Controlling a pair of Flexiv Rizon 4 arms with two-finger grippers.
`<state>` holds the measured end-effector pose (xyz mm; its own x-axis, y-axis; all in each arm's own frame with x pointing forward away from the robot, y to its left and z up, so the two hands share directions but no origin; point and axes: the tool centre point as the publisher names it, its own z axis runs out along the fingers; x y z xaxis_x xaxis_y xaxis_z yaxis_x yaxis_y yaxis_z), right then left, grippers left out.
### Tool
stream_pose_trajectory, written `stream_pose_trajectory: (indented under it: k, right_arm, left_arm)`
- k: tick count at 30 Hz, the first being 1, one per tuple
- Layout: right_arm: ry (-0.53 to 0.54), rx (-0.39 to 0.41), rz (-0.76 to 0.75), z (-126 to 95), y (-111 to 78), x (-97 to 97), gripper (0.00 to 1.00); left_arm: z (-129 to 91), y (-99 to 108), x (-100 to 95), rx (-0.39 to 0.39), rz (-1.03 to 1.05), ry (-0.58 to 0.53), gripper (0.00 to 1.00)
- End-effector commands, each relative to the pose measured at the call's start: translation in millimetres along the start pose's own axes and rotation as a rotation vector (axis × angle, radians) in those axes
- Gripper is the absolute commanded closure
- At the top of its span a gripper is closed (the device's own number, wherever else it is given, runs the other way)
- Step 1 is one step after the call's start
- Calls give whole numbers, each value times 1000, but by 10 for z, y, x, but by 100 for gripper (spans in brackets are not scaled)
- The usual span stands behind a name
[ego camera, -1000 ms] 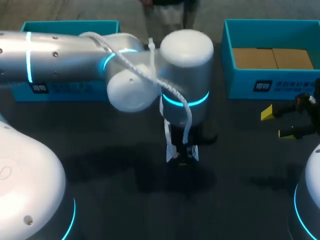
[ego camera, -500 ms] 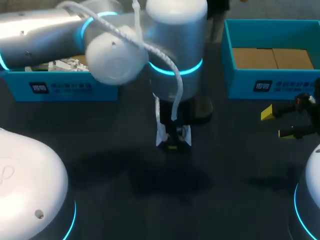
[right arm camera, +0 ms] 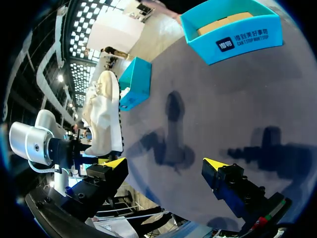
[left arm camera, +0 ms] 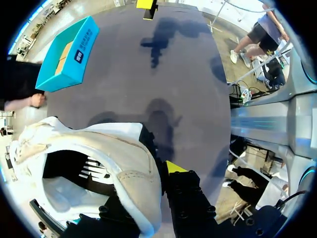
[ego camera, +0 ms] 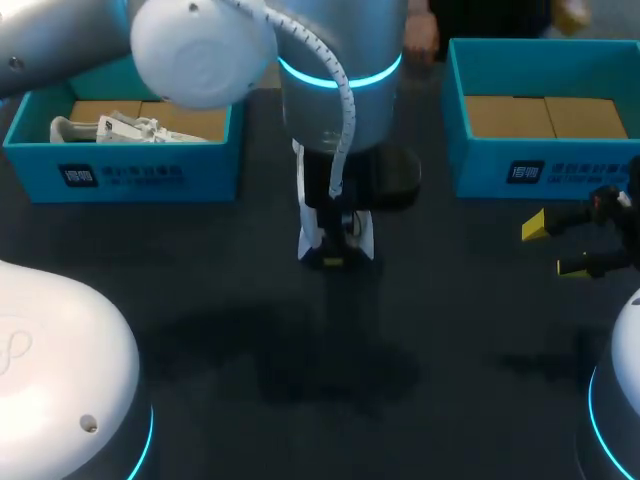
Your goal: Take the shoe out of the shoebox, open the shoe tongue, remove and reinsert the insole, then place the shoe into the shoebox
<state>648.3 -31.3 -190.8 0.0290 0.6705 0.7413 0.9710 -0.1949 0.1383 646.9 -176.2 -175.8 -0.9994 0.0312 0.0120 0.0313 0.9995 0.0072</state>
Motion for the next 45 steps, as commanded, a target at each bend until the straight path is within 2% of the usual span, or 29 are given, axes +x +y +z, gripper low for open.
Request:
stream_pose_trajectory:
  k: [1,17,18,20,21,23,24,26,27,29,30,43,44,45]
  right_arm:
    - [-4,-172,2,-55,-110,9,0]
    - [-4,-172,2,-55,-110,9,0]
    - [-4,-172,2,-55,-110,9,0]
    - [-4,-172,2,-55,-110,9,0]
    - [-4,-172,2,-55,-110,9,0]
    - [-4,-172,2,-55,-110,9,0]
    - [-4,-172,2,-55,-110,9,0]
    - [-4,-172,2,-55,-110,9,0]
    - [-4,-172,2,-55,-110,9,0]
    - [-4,-172,2,-55,-110,9,0]
    - [-4,-172,2,-55,-110,9,0]
    - [-4,-172,2,-55,-110,9,0]
    - [-4,-172,2,-55,-110,9,0]
    - [-4,-172,2,-55,-110,9,0]
  left_arm:
    - [-18,10,-2,1,1,-1,100]
    - [-20,48,-28,-6,17,9,100]
    - [-32,180,-136,-10,31,24,100]
    - [-33,221,-165,-13,36,31,100]
    - [-51,368,-274,-10,45,45,100]
    - [-45,410,-307,-12,46,47,100]
    - [-50,561,-425,-19,48,47,100]
    - [-50,604,-456,-26,53,48,100]
    - [-64,753,-553,-27,67,58,100]
    - [-62,818,-595,-31,72,62,100]
    - [-55,951,-677,-36,83,71,100]
    - [-65,1885,-1262,-39,70,101,100]
    - [-67,1903,-1272,-39,70,102,100]
    - [-81,2026,-1332,-38,69,106,100]
